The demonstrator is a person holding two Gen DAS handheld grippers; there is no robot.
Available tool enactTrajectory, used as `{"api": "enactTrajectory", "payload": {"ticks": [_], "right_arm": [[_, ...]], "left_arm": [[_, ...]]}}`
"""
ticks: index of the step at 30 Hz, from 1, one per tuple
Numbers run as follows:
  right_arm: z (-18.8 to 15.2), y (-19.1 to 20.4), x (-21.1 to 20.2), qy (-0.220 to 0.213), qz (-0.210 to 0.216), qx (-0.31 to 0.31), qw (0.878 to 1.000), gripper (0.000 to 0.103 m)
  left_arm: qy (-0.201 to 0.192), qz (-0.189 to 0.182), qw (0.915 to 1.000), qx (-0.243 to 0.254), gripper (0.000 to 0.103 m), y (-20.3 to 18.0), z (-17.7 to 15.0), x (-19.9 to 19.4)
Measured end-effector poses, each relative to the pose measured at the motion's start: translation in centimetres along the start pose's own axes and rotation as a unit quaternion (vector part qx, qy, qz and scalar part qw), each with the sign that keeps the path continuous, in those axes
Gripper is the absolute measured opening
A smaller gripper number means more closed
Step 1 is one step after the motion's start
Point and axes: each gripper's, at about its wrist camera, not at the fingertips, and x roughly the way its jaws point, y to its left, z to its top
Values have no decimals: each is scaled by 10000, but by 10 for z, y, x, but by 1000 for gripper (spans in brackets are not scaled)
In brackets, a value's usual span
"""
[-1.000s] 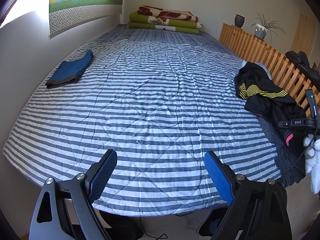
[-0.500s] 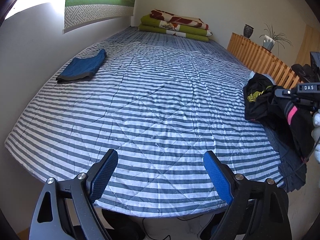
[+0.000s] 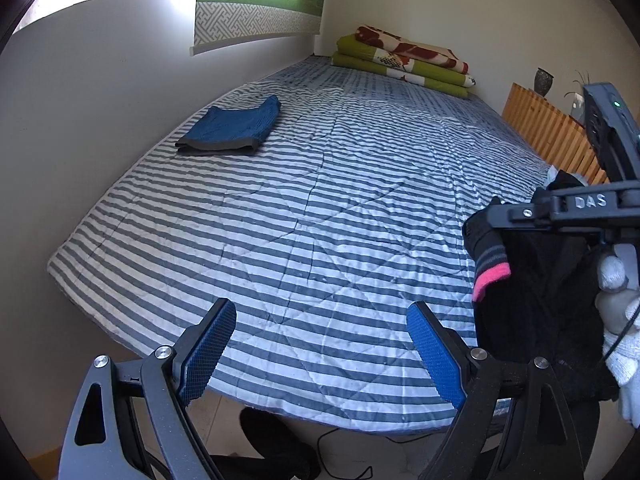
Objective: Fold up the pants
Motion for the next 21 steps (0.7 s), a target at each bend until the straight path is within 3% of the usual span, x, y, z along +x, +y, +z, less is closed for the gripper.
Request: {"api": "enactTrajectory", "payload": {"ticks": [6,10,14,17,21], "right_arm": [[-44,-48,-73,-528,-410,245,9975,33],[-96,-95,-120,-666,-1265,672,9874,38],[-163,-140,-140,-553,-1970,1243,9709,42],[-209,-164,-143,-385,-2093,1733,9616,42],[-250,-178,-146,-378,-1938,2288,9532,47]], "left_arm": [[193,-365,9983,404,90,-30,10,29],[527,-623,9942,699,90,-62,14,67],[868,-830,9886,910,90,-85,20,108],[1041,-964,9855,928,90,-95,25,133],[1330,-1117,9789,1079,90,-107,31,167]]}}
